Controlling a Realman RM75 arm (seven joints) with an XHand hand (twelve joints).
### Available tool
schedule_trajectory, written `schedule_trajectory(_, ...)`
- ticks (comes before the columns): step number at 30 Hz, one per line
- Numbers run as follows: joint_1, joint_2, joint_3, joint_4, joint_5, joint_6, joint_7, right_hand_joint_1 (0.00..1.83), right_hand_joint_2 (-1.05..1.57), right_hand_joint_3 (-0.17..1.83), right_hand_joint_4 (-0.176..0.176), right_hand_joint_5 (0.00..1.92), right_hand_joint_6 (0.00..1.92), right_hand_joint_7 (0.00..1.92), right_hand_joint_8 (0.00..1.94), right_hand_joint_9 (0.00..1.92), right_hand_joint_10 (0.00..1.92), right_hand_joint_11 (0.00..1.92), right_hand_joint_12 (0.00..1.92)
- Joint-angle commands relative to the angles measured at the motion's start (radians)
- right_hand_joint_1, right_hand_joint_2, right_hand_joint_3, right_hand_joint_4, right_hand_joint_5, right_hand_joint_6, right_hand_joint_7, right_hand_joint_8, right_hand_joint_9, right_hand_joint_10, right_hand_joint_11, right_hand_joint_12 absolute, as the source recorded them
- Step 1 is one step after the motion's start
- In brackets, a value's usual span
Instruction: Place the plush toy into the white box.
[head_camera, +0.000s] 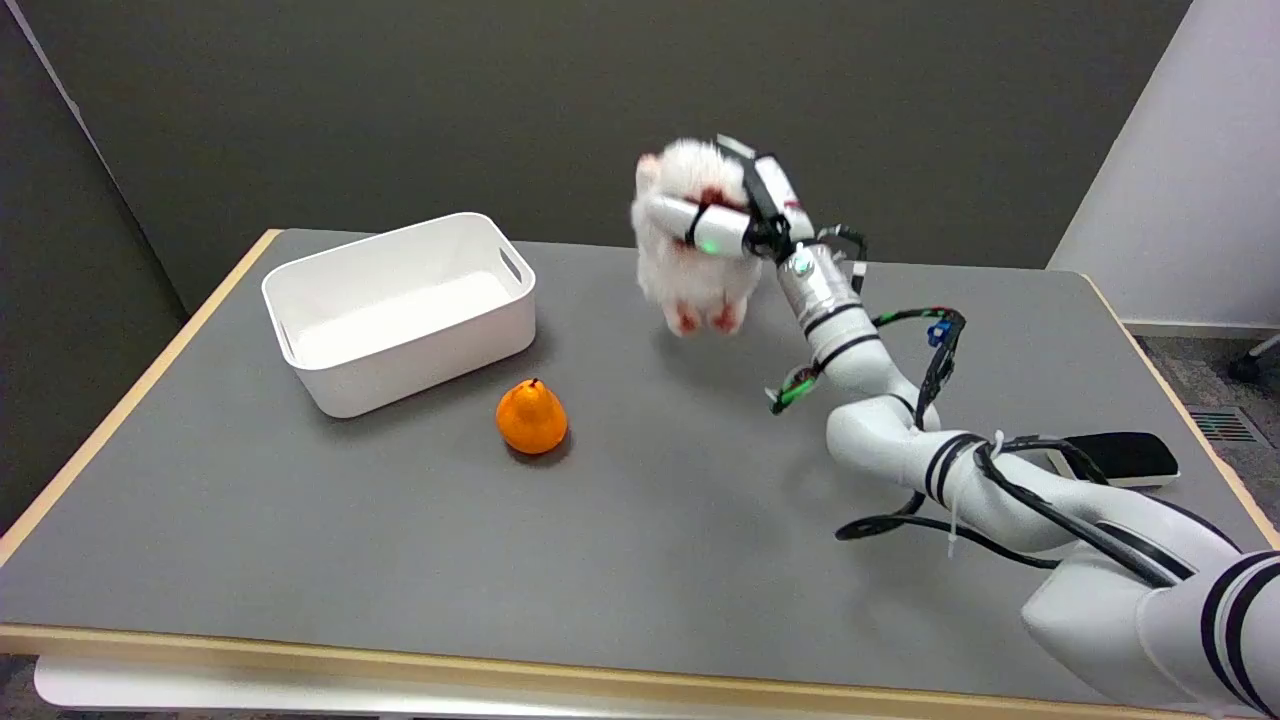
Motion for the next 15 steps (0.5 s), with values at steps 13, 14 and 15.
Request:
schedule_trajectory(13,0.126,-0.056,-0.156,0.308,0.188,0.074,-0.328,1.31,1.18,0.21,-0.131,0.49,1.62,0.70,1.45,0.73,1.61,0.91,1.92)
schedule_trajectory(14,0.131,-0.064,-0.165,0.307,0.199,0.057,-0.344,1.31,1.18,0.21,-0.131,0.49,1.63,0.70,1.46,0.73,1.61,0.90,1.92)
schedule_trajectory(15,0.146,-0.083,-0.184,0.297,0.221,0.019,-0.370,1.31,1.18,0.21,-0.132,0.49,1.63,0.70,1.46,0.73,1.61,0.89,1.92)
